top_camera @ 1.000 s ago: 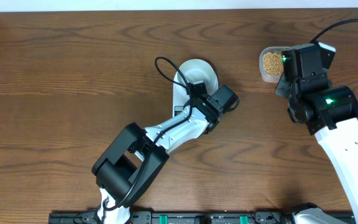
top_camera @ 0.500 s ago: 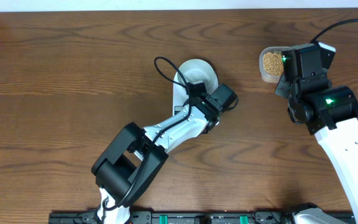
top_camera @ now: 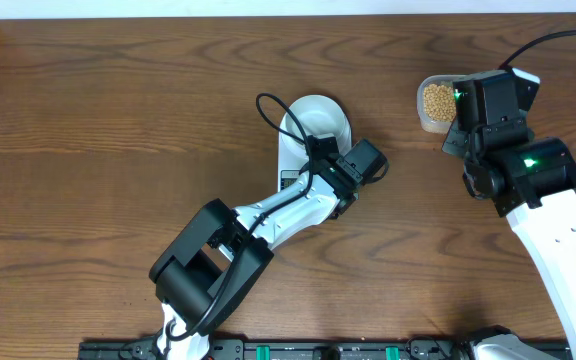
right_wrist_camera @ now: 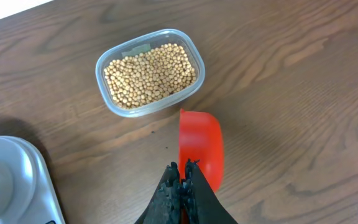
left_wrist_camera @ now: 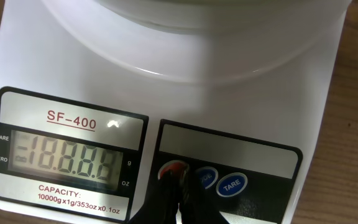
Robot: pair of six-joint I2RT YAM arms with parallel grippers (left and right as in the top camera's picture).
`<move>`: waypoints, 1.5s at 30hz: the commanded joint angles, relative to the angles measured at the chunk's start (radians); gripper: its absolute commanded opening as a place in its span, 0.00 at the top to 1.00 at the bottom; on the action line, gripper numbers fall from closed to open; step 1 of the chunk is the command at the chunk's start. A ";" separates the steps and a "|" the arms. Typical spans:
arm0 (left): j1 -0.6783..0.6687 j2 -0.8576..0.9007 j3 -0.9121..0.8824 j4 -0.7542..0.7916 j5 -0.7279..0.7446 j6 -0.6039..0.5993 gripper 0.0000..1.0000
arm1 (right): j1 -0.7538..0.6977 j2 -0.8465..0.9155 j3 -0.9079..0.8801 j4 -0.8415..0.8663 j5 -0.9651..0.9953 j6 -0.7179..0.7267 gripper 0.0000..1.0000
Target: Scoop item into bowl and weigh 50g on scale
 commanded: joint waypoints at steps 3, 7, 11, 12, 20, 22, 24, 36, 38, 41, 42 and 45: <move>0.002 0.034 -0.025 -0.004 -0.010 0.016 0.93 | -0.005 0.006 -0.008 -0.002 0.027 -0.010 0.99; 0.002 0.018 -0.025 -0.004 -0.040 0.016 0.93 | -0.005 0.006 -0.008 -0.002 0.027 -0.010 0.99; 0.002 -0.011 -0.023 0.004 -0.084 0.017 0.93 | -0.005 0.006 -0.008 -0.002 0.027 -0.011 0.99; 0.002 -0.015 -0.023 0.004 -0.084 0.017 0.93 | -0.005 0.006 -0.008 -0.002 0.027 -0.014 0.99; 0.002 -0.023 -0.023 0.004 -0.084 0.017 0.93 | -0.005 0.006 -0.008 -0.002 0.027 -0.014 0.99; 0.002 -0.023 -0.023 0.004 -0.084 0.017 0.93 | -0.005 0.006 -0.008 -0.002 0.027 -0.014 0.99; 0.002 -0.023 -0.023 0.005 -0.084 0.017 0.93 | -0.005 0.006 -0.008 -0.001 0.027 -0.014 0.99; 0.002 -0.113 -0.018 -0.050 -0.084 0.052 0.93 | -0.005 0.006 -0.008 -0.002 0.027 -0.014 0.99; 0.002 -0.165 -0.018 -0.078 -0.084 0.084 0.93 | -0.005 0.006 -0.008 -0.001 0.027 -0.014 0.99; 0.002 -0.249 -0.018 -0.114 -0.084 0.166 0.93 | -0.005 0.006 -0.008 0.003 0.027 -0.014 0.99; 0.003 -0.272 -0.018 -0.124 -0.084 0.195 0.93 | -0.005 0.006 -0.008 0.005 0.027 -0.014 0.99; 0.003 -0.344 -0.018 -0.173 -0.083 0.288 0.93 | -0.005 0.006 -0.008 0.006 0.027 -0.014 0.99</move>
